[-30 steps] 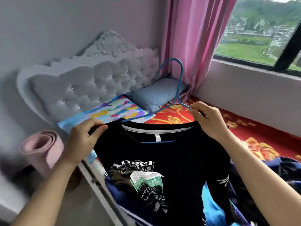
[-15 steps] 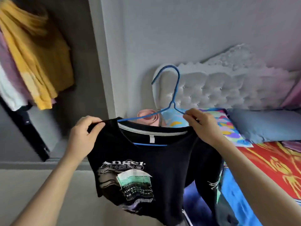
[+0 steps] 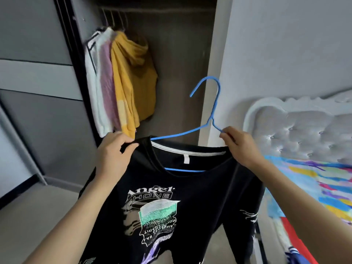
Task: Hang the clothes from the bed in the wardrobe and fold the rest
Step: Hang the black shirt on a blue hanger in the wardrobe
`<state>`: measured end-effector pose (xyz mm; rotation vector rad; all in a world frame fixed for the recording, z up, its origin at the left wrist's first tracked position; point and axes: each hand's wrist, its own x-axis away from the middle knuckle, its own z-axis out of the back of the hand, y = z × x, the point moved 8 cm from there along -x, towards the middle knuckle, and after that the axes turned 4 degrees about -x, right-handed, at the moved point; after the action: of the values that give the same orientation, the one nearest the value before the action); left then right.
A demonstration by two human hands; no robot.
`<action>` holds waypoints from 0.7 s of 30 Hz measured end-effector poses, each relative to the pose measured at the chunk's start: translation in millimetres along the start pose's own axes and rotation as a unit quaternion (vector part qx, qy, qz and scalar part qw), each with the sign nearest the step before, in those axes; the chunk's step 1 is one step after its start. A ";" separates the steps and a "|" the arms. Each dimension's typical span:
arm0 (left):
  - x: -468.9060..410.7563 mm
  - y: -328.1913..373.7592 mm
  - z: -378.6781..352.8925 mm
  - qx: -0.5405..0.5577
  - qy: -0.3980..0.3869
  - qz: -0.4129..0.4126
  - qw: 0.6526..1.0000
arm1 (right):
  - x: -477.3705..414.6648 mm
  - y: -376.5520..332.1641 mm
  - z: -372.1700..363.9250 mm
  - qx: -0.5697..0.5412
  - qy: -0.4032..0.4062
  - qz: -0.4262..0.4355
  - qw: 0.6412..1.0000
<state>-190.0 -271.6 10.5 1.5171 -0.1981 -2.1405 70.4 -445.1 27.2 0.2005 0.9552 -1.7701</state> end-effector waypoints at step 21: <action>-123.8 -169.4 -63.7 -0.064 -0.053 0.051 0.995 | -214.2 9.0 -131.9 -0.159 -0.122 0.041 0.979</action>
<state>-154.4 -55.7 24.2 1.2964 -0.1681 -2.1123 128.6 -201.6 52.7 -0.1766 1.0178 -1.5018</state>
